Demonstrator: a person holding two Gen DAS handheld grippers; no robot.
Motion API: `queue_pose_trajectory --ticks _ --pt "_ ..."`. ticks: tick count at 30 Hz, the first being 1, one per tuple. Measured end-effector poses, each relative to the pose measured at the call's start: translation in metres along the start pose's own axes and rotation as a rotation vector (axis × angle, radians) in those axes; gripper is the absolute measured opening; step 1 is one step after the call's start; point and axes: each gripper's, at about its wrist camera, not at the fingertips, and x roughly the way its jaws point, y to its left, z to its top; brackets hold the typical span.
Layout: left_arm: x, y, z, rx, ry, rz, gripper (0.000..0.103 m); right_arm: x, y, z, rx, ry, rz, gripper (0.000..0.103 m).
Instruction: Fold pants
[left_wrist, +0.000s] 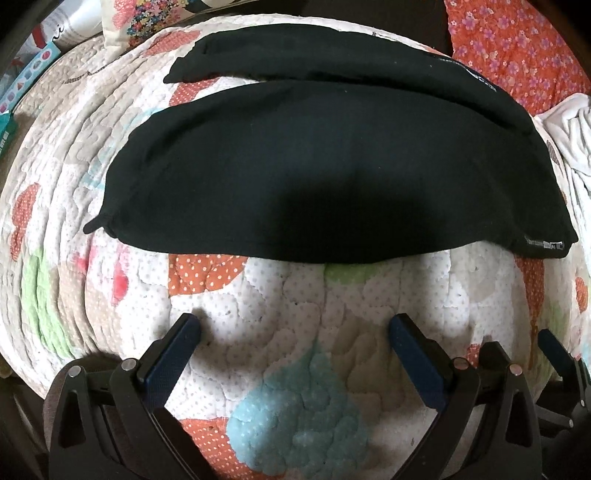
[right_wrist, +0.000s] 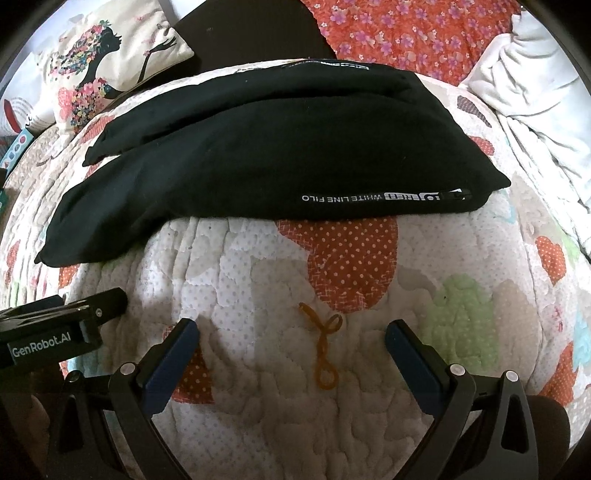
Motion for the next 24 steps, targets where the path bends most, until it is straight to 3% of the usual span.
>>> queue_pose_trajectory --ticks 16,21,24 --pt "-0.004 0.006 -0.011 0.010 -0.023 -0.033 0.102 0.005 -0.001 -0.005 -0.018 0.005 0.020 0.103" --pt "-0.032 0.014 -0.008 -0.019 -0.047 -0.086 0.070 0.007 -0.002 -0.002 -0.030 0.041 0.036 0.103" --pt "-0.056 0.018 -0.002 -0.019 -0.102 -0.109 0.069 0.008 -0.001 0.001 -0.048 0.067 0.042 0.103"
